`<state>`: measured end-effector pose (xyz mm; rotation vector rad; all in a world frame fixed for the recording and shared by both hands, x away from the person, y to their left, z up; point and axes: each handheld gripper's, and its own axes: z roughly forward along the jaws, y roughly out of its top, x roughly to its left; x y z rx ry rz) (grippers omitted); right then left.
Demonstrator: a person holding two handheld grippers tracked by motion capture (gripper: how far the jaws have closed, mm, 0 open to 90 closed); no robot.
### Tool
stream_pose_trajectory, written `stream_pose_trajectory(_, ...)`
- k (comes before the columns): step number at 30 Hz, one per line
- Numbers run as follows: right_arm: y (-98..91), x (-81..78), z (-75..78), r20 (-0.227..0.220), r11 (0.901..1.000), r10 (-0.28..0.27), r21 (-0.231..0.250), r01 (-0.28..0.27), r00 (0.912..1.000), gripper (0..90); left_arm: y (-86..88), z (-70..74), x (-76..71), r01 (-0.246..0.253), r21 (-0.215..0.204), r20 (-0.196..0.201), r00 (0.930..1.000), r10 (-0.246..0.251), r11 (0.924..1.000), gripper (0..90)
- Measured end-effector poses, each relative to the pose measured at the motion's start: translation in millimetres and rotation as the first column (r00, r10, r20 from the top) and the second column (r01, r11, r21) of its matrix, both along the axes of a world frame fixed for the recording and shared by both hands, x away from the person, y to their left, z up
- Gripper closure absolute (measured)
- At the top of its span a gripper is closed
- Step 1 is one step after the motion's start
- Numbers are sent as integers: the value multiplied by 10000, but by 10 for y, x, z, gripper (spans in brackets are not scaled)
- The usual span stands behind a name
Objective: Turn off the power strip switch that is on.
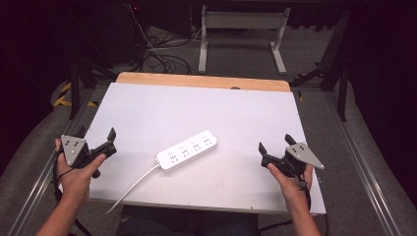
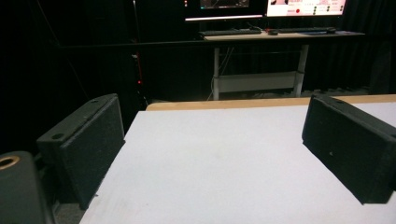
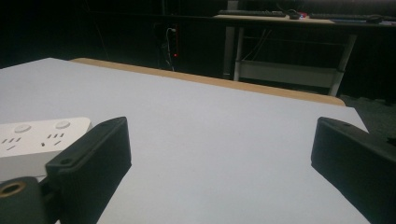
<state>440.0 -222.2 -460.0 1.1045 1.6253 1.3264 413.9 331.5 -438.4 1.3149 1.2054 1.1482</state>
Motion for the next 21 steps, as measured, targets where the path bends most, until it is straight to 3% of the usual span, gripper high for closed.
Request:
stream_pose_trajectory(12, -29, -53, 4, 50, 10000, -26, -23, 26, 10000, 57, -20, 8, 48, 78, -96, -68, 9999, -78, 9999, 104)
stream_pose_trajectory(16, -52, -75, -8, -12, 9999, -81, -80, 81, 10000, 55, -36, 16, 77, 206, -204, -227, 9995, -211, 9996, 172)
stream_pose_trajectory(21, -66, -94, -4, -17, 9999, -70, -93, 70, 10000, 60, -39, 25, 81, 357, -246, -307, 9989, -365, 9991, 382)
